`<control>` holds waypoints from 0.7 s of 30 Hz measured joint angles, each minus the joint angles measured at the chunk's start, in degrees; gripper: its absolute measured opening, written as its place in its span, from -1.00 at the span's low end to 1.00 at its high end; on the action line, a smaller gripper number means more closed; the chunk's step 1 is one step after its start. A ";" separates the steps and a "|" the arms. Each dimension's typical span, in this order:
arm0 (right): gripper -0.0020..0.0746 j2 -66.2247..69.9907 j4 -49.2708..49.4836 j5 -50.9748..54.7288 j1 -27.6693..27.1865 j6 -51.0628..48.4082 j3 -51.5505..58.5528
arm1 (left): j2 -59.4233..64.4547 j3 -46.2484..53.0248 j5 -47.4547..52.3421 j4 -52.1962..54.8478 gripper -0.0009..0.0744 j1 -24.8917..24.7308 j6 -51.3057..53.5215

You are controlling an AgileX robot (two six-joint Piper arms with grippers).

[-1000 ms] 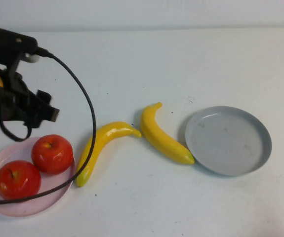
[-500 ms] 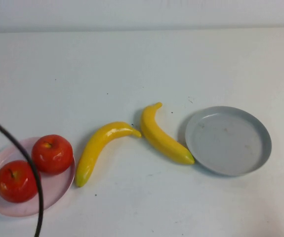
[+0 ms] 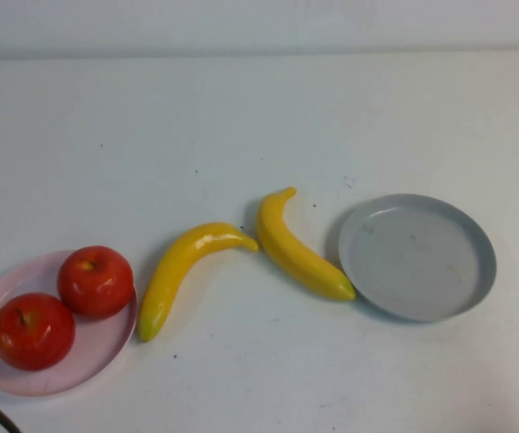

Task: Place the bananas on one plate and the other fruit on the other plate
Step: Put another type of fruit in the right plate

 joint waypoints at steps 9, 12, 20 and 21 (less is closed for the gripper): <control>-0.99 0.00 0.00 0.00 0.00 0.00 0.00 | -2.55 11.73 -21.83 1.78 -0.97 0.50 0.00; -0.99 0.00 0.00 0.00 0.00 0.00 0.00 | -7.96 17.49 -30.14 1.46 -0.97 3.40 0.00; -0.99 0.00 0.00 0.00 0.00 0.00 0.00 | -23.72 30.22 -39.99 -0.50 -0.97 14.15 0.09; -0.99 0.00 0.00 0.00 0.00 0.00 0.00 | -24.68 31.45 -40.10 -0.59 -0.97 14.53 -0.02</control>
